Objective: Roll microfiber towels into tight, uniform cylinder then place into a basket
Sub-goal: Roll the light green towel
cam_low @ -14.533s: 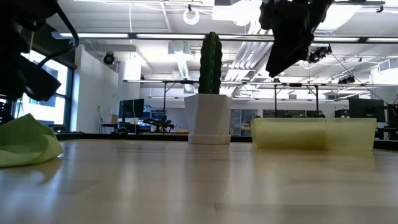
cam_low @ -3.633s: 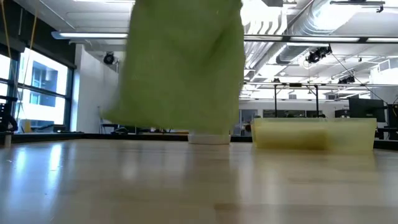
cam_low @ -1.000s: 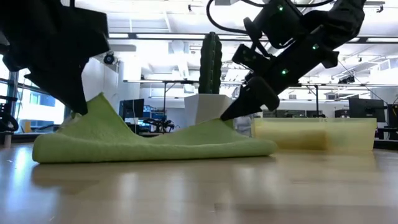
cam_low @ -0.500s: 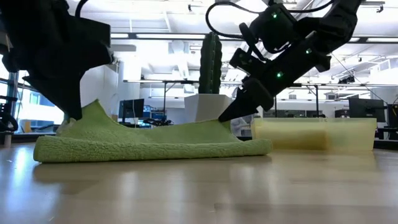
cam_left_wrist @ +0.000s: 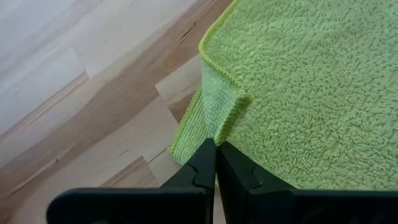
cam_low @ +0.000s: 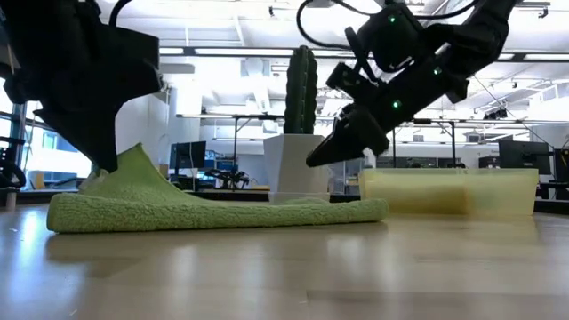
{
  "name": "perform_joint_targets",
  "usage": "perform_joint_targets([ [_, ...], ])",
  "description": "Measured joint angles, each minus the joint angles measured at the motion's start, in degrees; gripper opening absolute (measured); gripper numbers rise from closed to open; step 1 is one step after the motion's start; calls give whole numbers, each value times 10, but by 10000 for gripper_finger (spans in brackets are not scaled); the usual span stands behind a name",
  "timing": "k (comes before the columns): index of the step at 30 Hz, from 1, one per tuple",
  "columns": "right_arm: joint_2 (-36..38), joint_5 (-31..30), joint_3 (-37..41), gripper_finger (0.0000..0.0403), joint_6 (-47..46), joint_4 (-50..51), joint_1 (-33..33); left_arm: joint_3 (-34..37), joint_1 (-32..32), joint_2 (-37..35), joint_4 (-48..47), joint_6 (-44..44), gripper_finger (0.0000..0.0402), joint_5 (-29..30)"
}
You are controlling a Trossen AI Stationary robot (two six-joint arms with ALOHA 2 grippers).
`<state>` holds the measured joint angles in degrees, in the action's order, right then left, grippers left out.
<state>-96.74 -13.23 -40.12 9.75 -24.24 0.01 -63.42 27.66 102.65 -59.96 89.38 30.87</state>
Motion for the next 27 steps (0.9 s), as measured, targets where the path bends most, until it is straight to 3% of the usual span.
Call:
perform_joint_targets([
  [4, 12, 41, 0, 135, -81, 2, 0, 0, 0, 0, 1, 0, 0, -4],
  [8, 7, 105, 0, 139, -167, 21, 3, 0, 0, 0, 1, 0, 0, -40],
  [14, 4, 107, 0, 138, -245, 41, 38, 0, 0, 0, 3, 4, 8, -63],
  [21, -9, 100, 0, 138, -275, 41, 77, 0, -3, 0, 12, 3, 77, -80],
  [27, -16, 76, 0, 138, -390, 55, 94, 0, -11, -3, -23, -17, 130, -64],
])
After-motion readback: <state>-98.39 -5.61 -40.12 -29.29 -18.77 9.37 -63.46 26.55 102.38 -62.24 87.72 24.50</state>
